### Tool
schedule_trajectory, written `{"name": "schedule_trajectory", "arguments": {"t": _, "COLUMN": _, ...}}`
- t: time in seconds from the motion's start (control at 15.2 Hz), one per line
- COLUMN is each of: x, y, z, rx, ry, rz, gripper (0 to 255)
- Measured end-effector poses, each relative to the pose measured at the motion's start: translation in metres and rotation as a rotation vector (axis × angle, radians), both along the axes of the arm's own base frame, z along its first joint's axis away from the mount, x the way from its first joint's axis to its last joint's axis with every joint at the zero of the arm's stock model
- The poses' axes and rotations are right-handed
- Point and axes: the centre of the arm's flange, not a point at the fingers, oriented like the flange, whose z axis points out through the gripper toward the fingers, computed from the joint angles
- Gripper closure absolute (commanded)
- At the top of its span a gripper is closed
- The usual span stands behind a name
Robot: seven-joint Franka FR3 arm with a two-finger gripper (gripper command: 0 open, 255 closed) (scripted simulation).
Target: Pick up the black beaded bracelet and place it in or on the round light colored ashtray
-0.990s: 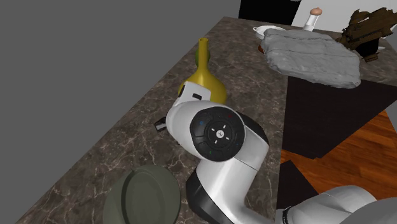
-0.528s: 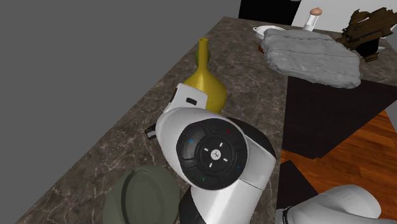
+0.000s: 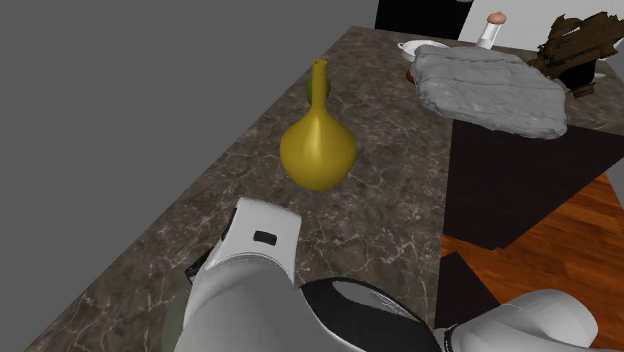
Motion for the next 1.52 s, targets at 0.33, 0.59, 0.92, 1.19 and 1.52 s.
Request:
{"name": "schedule_trajectory", "arguments": {"t": 0.33, "x": -0.052, "y": 0.039, "z": 0.006, "rx": 0.0, "ry": 0.0, "rz": 0.0, "gripper": 255}}
{"name": "schedule_trajectory", "arguments": {"t": 0.59, "x": -0.069, "y": 0.051, "z": -0.006, "rx": -0.001, "ry": 0.001, "rz": -0.001, "gripper": 255}}
{"name": "schedule_trajectory", "arguments": {"t": 0.92, "x": -0.071, "y": 0.052, "z": -0.031, "rx": 0.0, "ry": 0.001, "rz": -0.001, "gripper": 255}}
{"name": "schedule_trajectory", "arguments": {"t": 1.19, "x": -0.07, "y": 0.052, "z": -0.052, "rx": -0.001, "ry": 0.001, "rz": -0.001, "gripper": 255}}
{"name": "schedule_trajectory", "arguments": {"t": 1.52, "x": -0.07, "y": 0.052, "z": -0.073, "rx": -0.001, "ry": 0.001, "rz": -0.001, "gripper": 255}}
